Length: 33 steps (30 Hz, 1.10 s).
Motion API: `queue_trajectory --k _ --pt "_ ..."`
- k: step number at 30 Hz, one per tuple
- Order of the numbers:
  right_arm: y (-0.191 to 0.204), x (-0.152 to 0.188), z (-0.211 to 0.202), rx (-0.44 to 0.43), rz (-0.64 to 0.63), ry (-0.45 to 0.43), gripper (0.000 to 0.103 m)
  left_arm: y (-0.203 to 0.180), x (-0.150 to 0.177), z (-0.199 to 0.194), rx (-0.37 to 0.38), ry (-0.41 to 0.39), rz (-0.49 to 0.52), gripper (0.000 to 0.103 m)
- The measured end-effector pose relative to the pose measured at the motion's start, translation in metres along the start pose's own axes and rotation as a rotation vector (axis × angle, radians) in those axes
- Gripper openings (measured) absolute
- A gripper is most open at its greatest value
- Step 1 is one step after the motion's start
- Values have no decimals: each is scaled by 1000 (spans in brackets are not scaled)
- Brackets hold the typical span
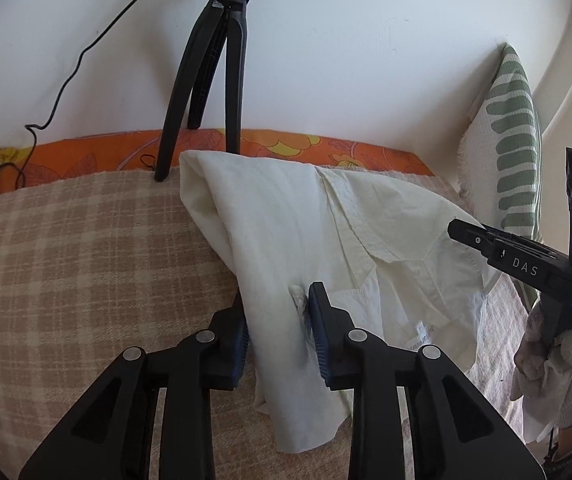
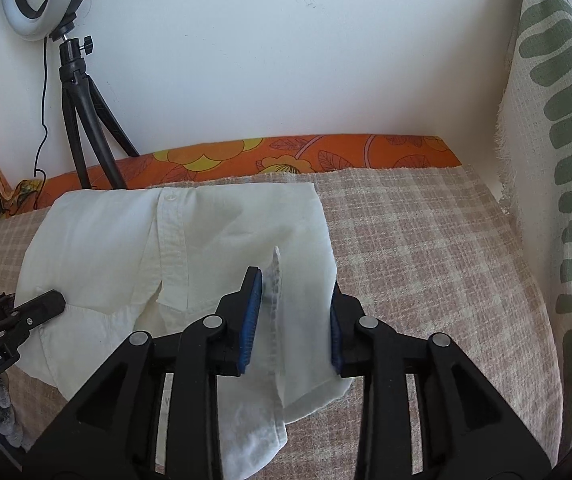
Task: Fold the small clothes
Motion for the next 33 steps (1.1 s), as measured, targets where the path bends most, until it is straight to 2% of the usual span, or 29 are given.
queue_trajectory --k 1,2,5,10,15,21,23,26,28,29,30,33 --pt "-2 -1 -3 -7 11 -6 61 3 0 -2 -33 9 5 50" --pt "-3 -2 -7 -8 16 -18 65 4 -2 -6 -62 2 26 60" --pt "-1 -2 -16 20 3 -39 71 7 -8 -21 -122 -43 82 75" --pt "10 2 -33 35 23 -48 71 6 -6 -47 -93 -49 93 75" --pt "34 9 -73 22 19 -104 71 -4 -6 -95 -90 -112 124 75" --pt "53 22 -149 -39 39 -197 71 -23 -1 -166 -133 -213 150 75" --pt "58 29 -174 -56 45 -203 72 -29 4 -188 -127 -220 145 75" --pt "64 39 -217 -89 34 -232 72 -39 12 -226 -130 -255 155 81" --pt "70 48 -243 -104 15 -261 78 -45 17 -247 -143 -283 162 81" --pt "71 52 -255 -107 11 -279 93 -48 20 -255 -141 -287 165 81" --pt "72 56 -266 -109 10 -305 102 -50 23 -263 -138 -291 169 81" --pt "77 71 -289 -125 -4 -332 103 -59 34 -280 -145 -307 194 83"
Point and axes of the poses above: each gripper's, at about its wrist camera, not at the fingertips, and z roughly the way its jaws point, y to its left, x to its underside, the point moved 8 cm from there along z, roughly the way its jaws point, and after that the axes turned 15 degrees about z, right-handed, at the moved point
